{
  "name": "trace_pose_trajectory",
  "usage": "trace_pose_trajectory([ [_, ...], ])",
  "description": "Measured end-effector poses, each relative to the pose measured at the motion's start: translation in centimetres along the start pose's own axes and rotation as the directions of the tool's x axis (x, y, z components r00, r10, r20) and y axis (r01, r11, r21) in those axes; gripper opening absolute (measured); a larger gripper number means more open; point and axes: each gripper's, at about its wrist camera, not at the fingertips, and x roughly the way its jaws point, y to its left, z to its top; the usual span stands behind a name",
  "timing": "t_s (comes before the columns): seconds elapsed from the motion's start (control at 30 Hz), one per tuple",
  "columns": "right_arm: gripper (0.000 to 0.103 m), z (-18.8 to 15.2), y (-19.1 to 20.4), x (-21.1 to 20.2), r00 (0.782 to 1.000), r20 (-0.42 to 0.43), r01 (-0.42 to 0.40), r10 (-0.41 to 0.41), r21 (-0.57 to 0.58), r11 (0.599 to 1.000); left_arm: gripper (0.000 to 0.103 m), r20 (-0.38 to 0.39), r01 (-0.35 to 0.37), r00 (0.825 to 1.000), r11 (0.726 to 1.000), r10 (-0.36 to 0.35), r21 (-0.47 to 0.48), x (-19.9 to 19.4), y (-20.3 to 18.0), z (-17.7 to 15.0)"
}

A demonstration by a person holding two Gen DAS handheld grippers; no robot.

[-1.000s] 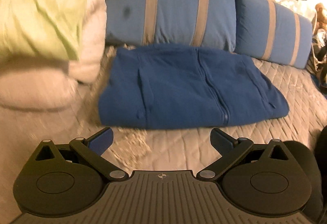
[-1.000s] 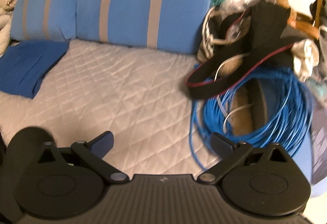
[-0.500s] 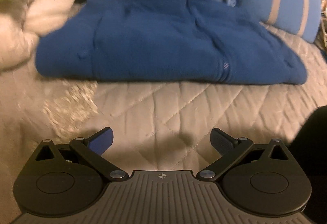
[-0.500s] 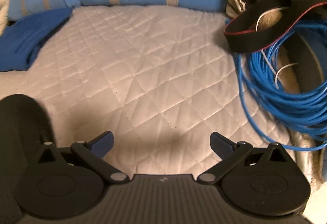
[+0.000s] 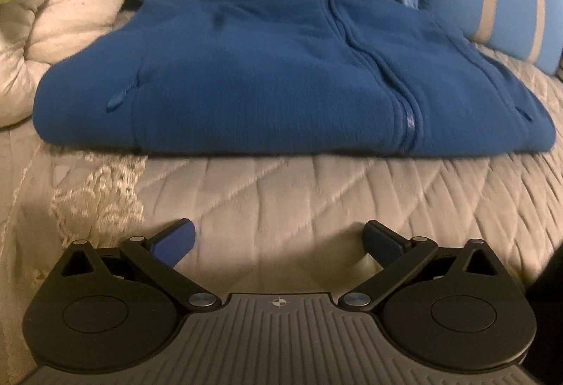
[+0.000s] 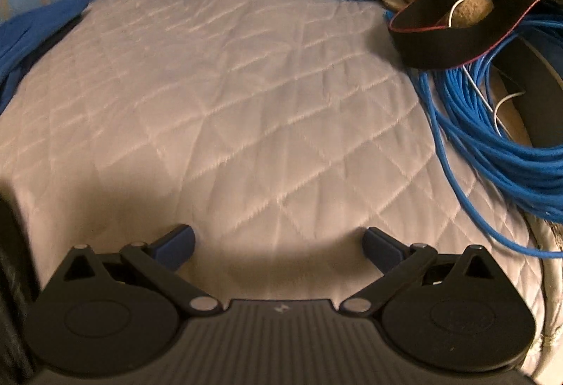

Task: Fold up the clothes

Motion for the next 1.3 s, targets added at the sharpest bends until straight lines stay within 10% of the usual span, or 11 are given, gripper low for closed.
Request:
trace_pose_trajectory([
  [1.3, 0.103, 3.8, 1.2, 6.4, 0.923, 0.371, 0.054, -0.101, 0.136, 0.989, 0.103, 0.281, -0.056, 0.958, 0.998, 0.055, -0.005, 5.4, -1.0, 2.4],
])
